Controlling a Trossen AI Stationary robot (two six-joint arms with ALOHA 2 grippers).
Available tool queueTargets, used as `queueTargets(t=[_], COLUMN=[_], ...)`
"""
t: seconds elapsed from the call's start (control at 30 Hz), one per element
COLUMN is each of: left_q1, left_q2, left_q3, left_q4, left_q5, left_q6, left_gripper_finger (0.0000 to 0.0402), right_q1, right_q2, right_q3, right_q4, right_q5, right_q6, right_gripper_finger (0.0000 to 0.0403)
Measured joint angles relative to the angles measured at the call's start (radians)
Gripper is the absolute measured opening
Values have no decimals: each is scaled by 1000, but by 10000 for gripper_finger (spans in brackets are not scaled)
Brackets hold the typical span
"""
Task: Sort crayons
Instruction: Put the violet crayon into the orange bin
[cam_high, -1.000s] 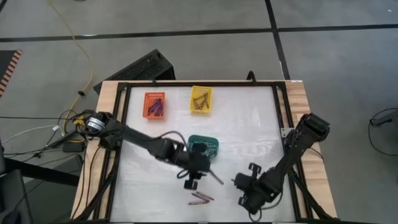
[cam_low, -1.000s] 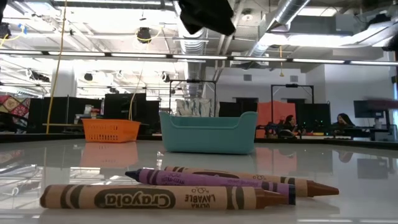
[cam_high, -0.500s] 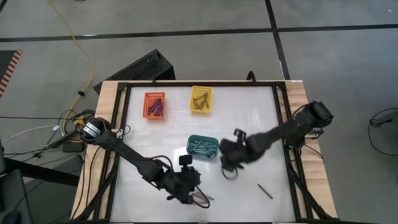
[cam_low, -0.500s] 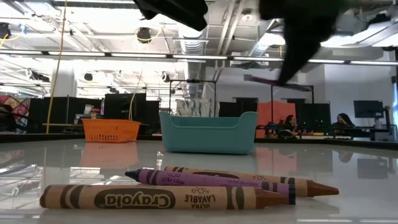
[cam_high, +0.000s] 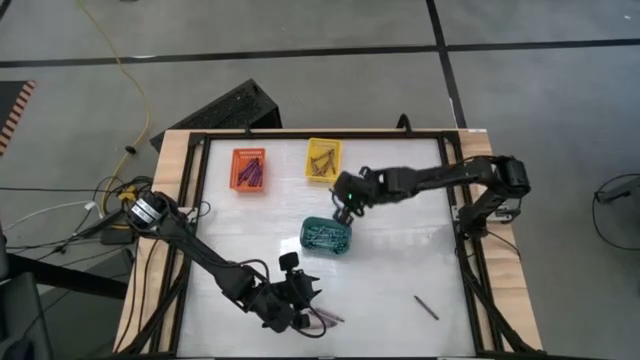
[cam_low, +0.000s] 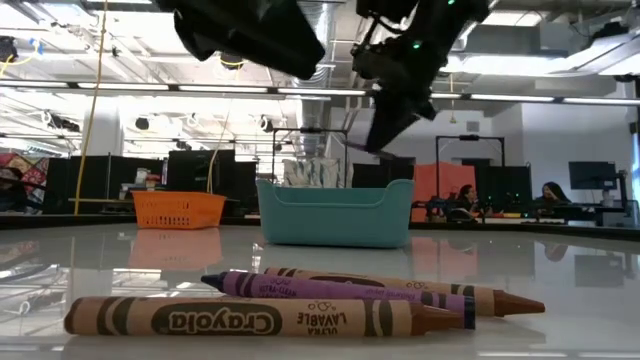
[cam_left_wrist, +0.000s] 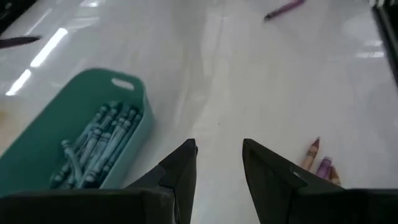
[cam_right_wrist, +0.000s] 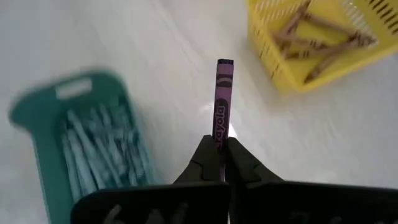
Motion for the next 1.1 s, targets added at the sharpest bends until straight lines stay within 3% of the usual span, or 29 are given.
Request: queueTargets(t=[0.43,0.77,0.9,1.1], left_q1=[-20,-25,-24,-24], left_q2=[0,0,-1,-68], left_q3=[-118,-120,-120,-120], left_q4=[187,163,107,-23], left_q5=[-6,-41,-143,-426], left_q6=[-1,-2,-53,-82], left_gripper_finger=[120,120,120,120], right_q1=[-233,-288,-271,-184], right_q2=[0,1,1,-15], right_q3=[0,0,0,0], right_q4=[188,333,350,350], right_q5=[-220,-377,-417,-507], right_q6=[-60,-116,-165,-264], right_gripper_finger=[0,0,0,0])
